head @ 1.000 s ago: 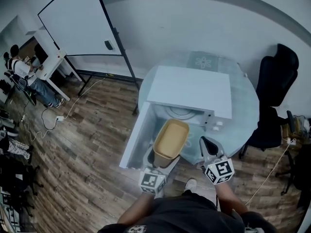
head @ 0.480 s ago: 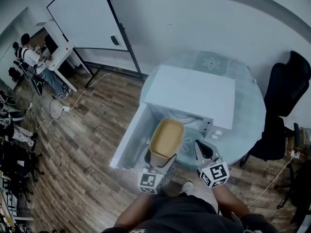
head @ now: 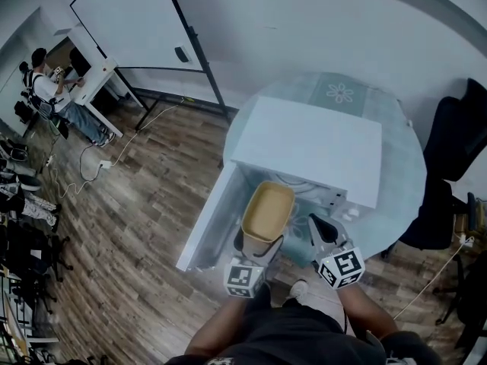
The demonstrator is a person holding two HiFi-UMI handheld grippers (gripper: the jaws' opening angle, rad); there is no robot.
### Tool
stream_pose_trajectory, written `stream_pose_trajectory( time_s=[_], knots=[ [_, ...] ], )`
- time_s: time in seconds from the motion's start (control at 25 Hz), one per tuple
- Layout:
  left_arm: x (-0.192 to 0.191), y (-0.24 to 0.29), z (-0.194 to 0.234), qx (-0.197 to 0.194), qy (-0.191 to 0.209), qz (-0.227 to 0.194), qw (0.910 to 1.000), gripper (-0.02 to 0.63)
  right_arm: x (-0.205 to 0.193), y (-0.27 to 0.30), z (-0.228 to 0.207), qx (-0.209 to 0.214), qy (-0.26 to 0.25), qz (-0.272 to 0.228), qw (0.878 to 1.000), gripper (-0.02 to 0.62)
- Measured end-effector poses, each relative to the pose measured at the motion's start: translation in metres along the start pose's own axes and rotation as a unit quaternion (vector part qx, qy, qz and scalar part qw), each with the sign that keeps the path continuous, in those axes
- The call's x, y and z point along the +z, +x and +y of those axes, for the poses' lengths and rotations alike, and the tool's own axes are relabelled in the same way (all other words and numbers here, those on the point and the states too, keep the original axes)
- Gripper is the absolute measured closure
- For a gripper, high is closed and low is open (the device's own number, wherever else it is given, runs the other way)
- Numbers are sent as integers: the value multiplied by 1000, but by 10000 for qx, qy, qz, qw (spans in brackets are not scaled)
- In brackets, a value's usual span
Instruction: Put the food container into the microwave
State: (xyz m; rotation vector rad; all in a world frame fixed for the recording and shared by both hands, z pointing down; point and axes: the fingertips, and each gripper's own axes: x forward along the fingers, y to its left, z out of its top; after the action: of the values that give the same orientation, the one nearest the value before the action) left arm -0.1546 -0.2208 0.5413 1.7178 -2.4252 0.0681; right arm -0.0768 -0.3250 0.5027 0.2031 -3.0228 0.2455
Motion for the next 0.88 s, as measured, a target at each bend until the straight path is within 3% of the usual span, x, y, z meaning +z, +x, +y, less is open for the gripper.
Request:
stream_pose_trajectory(
  time_s=[0.52,0.88],
  knots=[
    [-31,61,26,-327,-20,92,9994,118,-47,36,-16,-169,313,112,9993,594],
    [-46,118,31,-386,71,64,9992,118,-90,53,-50,-592,486,276,9967,594]
  ],
)
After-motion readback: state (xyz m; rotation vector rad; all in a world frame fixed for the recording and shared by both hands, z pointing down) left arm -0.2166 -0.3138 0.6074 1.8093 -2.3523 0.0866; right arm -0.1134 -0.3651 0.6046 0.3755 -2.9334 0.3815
